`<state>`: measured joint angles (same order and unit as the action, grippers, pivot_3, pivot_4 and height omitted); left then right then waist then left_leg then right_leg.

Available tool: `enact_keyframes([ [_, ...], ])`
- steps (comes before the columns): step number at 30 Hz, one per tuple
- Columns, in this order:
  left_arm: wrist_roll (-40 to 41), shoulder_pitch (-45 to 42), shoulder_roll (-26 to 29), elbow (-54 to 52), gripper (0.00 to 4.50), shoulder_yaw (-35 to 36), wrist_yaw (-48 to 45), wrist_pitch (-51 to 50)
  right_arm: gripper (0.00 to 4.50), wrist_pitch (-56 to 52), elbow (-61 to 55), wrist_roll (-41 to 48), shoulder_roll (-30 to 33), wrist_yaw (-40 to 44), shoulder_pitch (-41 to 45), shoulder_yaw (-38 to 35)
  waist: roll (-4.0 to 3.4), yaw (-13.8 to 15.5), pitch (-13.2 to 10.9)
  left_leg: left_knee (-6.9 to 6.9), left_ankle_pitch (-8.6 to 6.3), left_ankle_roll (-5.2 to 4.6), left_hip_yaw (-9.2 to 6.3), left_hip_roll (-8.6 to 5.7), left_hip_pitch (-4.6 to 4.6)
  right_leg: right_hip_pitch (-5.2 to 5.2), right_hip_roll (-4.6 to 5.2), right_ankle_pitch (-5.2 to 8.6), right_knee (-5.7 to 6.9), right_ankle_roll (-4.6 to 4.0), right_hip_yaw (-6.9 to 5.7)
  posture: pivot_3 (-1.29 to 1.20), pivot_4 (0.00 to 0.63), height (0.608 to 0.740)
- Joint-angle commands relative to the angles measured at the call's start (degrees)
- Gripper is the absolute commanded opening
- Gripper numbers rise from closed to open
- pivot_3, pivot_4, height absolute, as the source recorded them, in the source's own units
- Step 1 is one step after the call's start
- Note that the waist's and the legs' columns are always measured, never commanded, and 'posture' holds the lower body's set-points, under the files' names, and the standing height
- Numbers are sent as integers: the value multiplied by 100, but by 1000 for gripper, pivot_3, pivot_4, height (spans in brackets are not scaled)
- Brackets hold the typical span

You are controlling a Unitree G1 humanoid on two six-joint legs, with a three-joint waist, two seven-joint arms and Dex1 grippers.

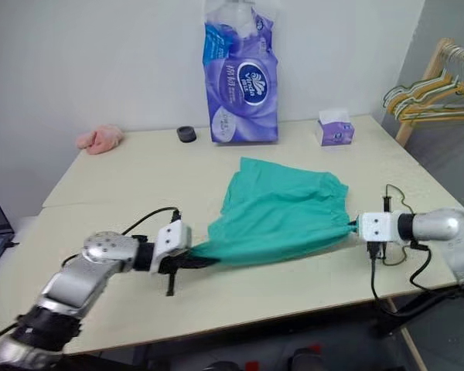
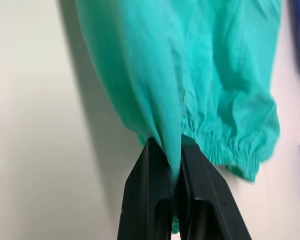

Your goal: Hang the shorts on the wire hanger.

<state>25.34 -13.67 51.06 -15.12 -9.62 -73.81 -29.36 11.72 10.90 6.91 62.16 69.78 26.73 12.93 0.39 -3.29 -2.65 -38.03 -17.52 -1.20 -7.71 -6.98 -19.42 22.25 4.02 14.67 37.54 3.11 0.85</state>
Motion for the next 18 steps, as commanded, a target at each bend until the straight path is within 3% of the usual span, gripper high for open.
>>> enact_keyframes([
  [1,625,-169,196,-294,0,215,-321,-683,29,-730,-82,257,46,857,640,-50,-6,12,-3,0,0,0,0,0,2,-2,0,0,-2,0,-1,-86,0,740],
  [5,38,-1057,-358,1000,0,42,202,-414,29,-368,1497,-604,-805,726,2047,380,-10,47,-10,0,1,1,8,15,53,-44,-11,8,2,16,-5,-82,0,740],
  [9,-1516,-3408,-1420,4640,0,-145,1826,1324,29,625,4509,-2287,-2185,-1323,4277,1136,1,35,-10,-3,24,40,18,43,57,-43,-55,-46,-13,-31,0,-69,0,740],
  [11,-2153,-4494,-1597,6245,0,-243,2606,2275,29,830,5370,-2863,-2621,-2529,5017,1386,22,7,0,4,61,105,15,63,18,15,-74,-86,-17,-71,11,-66,0,740],
  [14,-2867,-5929,-1507,7870,0,-304,3775,3340,29,961,6044,-3398,-2958,-4081,5878,1524,49,-58,16,-5,65,151,26,74,-149,212,-78,-79,33,-98,21,-65,0,740],
  [18,-3799,-7821,-836,8669,0,-466,5030,4300,29,1350,6269,-3725,-2946,-5597,6951,1372,52,-218,16,-26,63,158,37,73,-353,421,-73,-72,62,-112,27,-70,0,740],
])
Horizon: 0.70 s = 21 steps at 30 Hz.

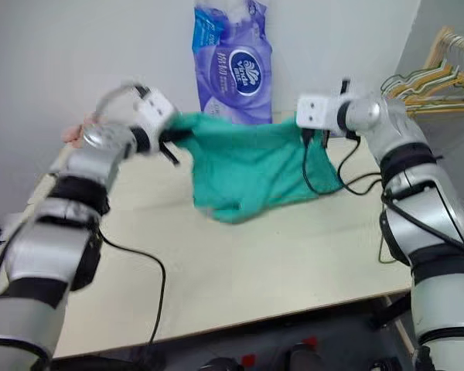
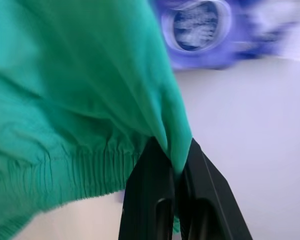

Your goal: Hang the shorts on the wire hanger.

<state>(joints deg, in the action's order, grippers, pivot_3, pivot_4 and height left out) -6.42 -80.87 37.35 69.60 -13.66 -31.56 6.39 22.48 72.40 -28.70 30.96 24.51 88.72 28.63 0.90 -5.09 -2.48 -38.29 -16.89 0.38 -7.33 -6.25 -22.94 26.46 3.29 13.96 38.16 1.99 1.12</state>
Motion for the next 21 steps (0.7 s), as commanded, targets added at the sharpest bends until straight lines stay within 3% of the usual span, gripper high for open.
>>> enact_keyframes([
  [1,-838,-1347,650,244,0,-156,877,936,29,381,129,-177,217,-1294,895,-261,0,-78,-2,-1,0,1,1,-1,-39,44,1,0,0,0,2,-68,0,740],
  [3,-1231,-1599,905,209,0,-385,687,1348,29,728,75,-69,416,-1489,933,-452,-4,-149,2,9,-2,4,6,-3,-79,88,6,0,-7,0,5,-63,0,740],
  [6,-1614,-1388,1267,60,0,-609,352,1762,29,1273,-72,114,685,-1370,377,-673,-23,-141,16,38,-4,6,5,-12,-44,67,12,0,-18,0,6,-52,0,740],
  [9,-1525,-606,1442,-152,0,-563,-392,1940,29,1642,-269,335,722,-753,-514,-790,-27,-110,14,53,-8,-2,2,-10,58,-68,-3,19,-47,27,10,-45,0,740],
  [12,-877,1234,1541,-919,0,-349,-1813,1748,29,1840,-838,773,646,295,-1960,-834,-42,-116,10,43,-2,-44,-4,-7,198,-200,-12,3,-10,41,11,-41,0,740],
  [15,-63,3364,1789,-2693,0,-160,-3023,1049,29,1737,-1664,1031,733,995,-3017,-876,-72,-168,3,33,-12,-70,-6,-1,298,-293,-16,4,10,42,8,-45,0,740],
  [18,805,5509,2105,-4844,0,94,-3683,-188,29,1531,-2673,1288,924,1606,-3939,-960,-64,-300,6,10,-5,-46,18,-5,258,-220,-13,29,83,42,57,-45,3,740],
  [21,1255,6759,2423,-6309,0,260,-3924,-1091,29,1327,-3688,1686,1244,2482,-4654,-938,-40,-309,18,11,-5,-38,26,-4,186,-137,-17,29,83,41,73,-44,6,740],
])
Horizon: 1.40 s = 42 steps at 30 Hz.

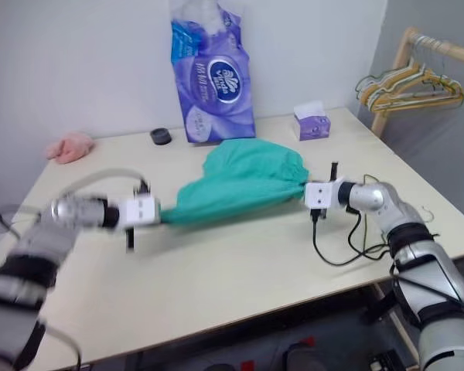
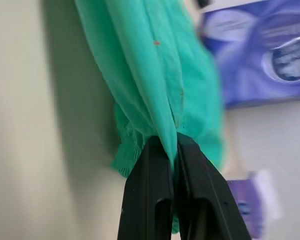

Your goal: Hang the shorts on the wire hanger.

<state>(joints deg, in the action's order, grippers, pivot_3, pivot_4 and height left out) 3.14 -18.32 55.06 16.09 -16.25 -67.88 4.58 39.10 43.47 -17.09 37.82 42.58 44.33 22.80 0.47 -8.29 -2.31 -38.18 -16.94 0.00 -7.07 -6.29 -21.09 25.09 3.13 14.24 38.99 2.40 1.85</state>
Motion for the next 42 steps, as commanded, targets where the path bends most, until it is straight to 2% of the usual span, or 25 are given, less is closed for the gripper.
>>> enact_keyframes([
  [1,425,690,715,-1270,0,581,-320,-1161,29,-429,-1084,686,648,961,-375,-356,4,33,1,-3,0,0,2,0,-1,0,0,0,-1,0,2,-44,6,740],
  [3,693,1016,887,-1886,0,642,-474,-1576,29,-747,-1800,1180,998,1874,-761,-259,3,101,1,-6,-4,-6,8,-1,14,-21,0,-1,-2,-1,8,-45,5,740],
  [5,934,1338,1089,-2421,0,648,-712,-1926,29,-1094,-2365,1414,1332,2453,-1061,-219,-4,230,-5,-5,-28,-47,8,2,72,-87,-2,2,-14,1,0,-50,4,740],
  [8,1170,1624,1198,-2918,0,661,-860,-2286,29,-1560,-2887,1550,1595,2809,-1314,-264,-5,346,-11,13,-57,-76,26,10,190,-207,-4,39,-46,27,2,-56,4,740],
  [10,1184,1708,1182,-3045,0,655,-868,-2363,29,-1800,-3145,1607,1701,2947,-1447,-295,-1,393,-11,13,-65,-80,30,13,227,-249,-4,52,-49,34,3,-61,4,740],
  [18,1358,1789,944,-3375,0,534,-898,-2684,29,-2298,-3925,1610,2091,3407,-2084,-257,0,641,-11,11,-70,-79,39,20,229,-259,-6,37,-74,13,2,-69,7,740],
  [24,1417,1870,801,-3549,0,464,-952,-2846,29,-2616,-4237,1580,2180,3590,-2247,-248,2,659,-12,10,-71,-80,41,29,231,-277,-12,32,-100,28,0,-71,7,740],
  [25,1481,1864,757,-3591,0,468,-927,-2974,282,-2650,-4261,1552,2198,3591,-2251,-267,2,659,-12,10,-72,-81,43,29,231,-277,-12,32,-101,29,0,-73,7,740],
  [28,1625,1793,560,-3677,558,509,-775,-3275,1062,-2628,-4248,1476,2335,3670,-2265,-309,3,661,-13,10,-74,-84,47,29,231,-277,-11,32,-103,29,2,-74,5,740],
  [33,1857,1732,429,-3904,2104,559,-778,-3559,2845,-2555,-4297,1432,2679,3849,-2346,-393,7,660,-15,11,-75,-85,49,30,231,-277,-11,33,-106,32,2,-82,0,740],
  [37,2211,1700,214,-4193,3324,697,-658,-3727,4264,-2886,-4339,1739,2821,3699,-2504,-839,7,658,-15,11,-75,-84,55,36,231,-277,-11,40,-107,44,1,-88,0,740],
  [38,2325,1637,92,-4246,3572,769,-580,-3747,4498,-3096,-4288,1840,2786,3529,-2539,-1044,8,658,-16,11,-75,-84,57,37,231,-277,-11,40,-107,44,1,-88,0,740],
  [42,2617,1077,-805,-4320,3572,1055,220,-3747,4498,-4308,-4002,2186,2345,2322,-2891,-2086,24,684,-11,6,-75,-84,60,42,231,-282,-14,24,-120,45,1,-95,2,740],
])
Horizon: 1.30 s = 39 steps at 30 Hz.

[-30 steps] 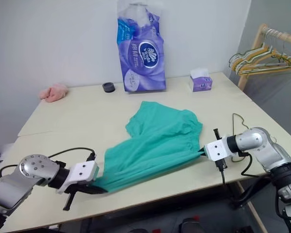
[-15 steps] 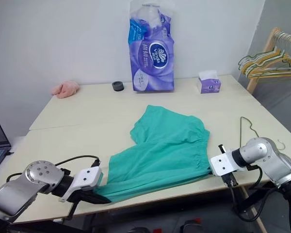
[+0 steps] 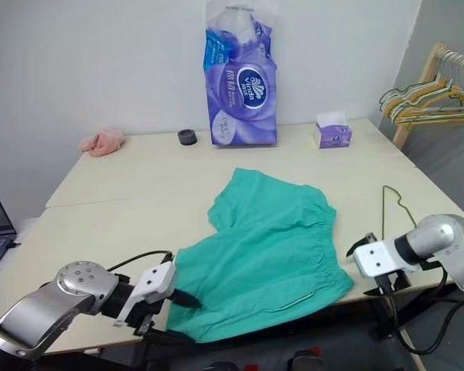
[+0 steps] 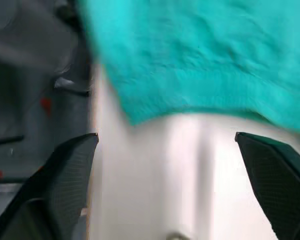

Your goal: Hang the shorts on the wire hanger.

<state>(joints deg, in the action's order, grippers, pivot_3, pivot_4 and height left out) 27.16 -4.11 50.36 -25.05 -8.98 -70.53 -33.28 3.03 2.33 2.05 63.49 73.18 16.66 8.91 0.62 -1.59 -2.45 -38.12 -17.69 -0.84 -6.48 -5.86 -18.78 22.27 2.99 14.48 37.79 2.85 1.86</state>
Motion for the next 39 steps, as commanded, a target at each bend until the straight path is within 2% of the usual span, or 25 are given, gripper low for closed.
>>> enact_keyframes([
  [1,130,-533,-592,-224,3572,309,731,126,4498,-1215,44,490,-418,-1043,-374,-1035,16,32,6,-3,0,1,0,4,-1,-2,-4,-8,-3,-6,-2,-95,2,740],
  [5,-203,-1161,-1307,-187,3572,135,1456,324,4498,-2781,-396,855,-1305,-2391,-1110,-2056,31,125,16,-1,-2,7,0,13,-4,-4,-12,-23,-17,-28,0,-113,4,740],
  [10,-622,-1505,-1373,48,3572,-211,1320,765,4498,-4518,-642,704,-2509,-4429,-958,-2836,-6,26,34,1,-3,10,38,14,-1,4,-20,-25,-16,-26,38,-132,2,740],
  [12,-643,-1632,-1413,169,3572,-289,1234,845,4498,-4773,-492,578,-2857,-5079,-805,-3044,-7,-10,34,1,-4,9,39,18,1,2,-26,-27,-15,-24,40,-145,0,740],
  [17,-790,-1741,-1414,467,3572,-417,1072,1125,4498,-4783,-88,556,-3046,-5585,-501,-3186,-10,-58,34,2,-4,10,40,30,1,3,-46,-31,-24,-22,48,-154,0,740],
  [22,-881,-1801,-1510,605,3572,-543,1008,1274,4498,-4437,1694,442,-2822,-5550,371,-2870,-14,-184,35,6,-4,10,43,51,-3,-5,-72,-60,-70,-29,51,-157,0,740],
  [28,-934,-1787,-1546,543,3572,-561,1049,1256,4498,-4178,3314,171,-2455,-5008,1108,-2144,-10,-305,37,7,-5,8,48,53,-4,-9,-72,-63,-82,-27,57,-146,2,740],
  [31,-962,-1796,-1561,524,3610,-554,1072,1238,3937,-4336,4099,269,-2400,-4792,1469,-2083,-1,-340,42,5,-6,6,45,53,-3,-14,-73,-65,-85,-24,55,-141,2,740],
  [33,-962,-1799,-1567,507,3610,-540,1089,1216,3373,-4355,4479,249,-2384,-4655,1591,-1994,13,-340,51,4,-6,5,45,53,-2,-17,-73,-65,-86,-24,55,-134,2,740],
  [39,-962,-1782,-1533,460,3610,-503,1123,1194,1319,-4136,5184,262,-2466,-5098,1865,-2121,69,-312,87,1,-7,4,33,53,0,-26,-73,-66,-92,-23,48,-125,3,740],
])
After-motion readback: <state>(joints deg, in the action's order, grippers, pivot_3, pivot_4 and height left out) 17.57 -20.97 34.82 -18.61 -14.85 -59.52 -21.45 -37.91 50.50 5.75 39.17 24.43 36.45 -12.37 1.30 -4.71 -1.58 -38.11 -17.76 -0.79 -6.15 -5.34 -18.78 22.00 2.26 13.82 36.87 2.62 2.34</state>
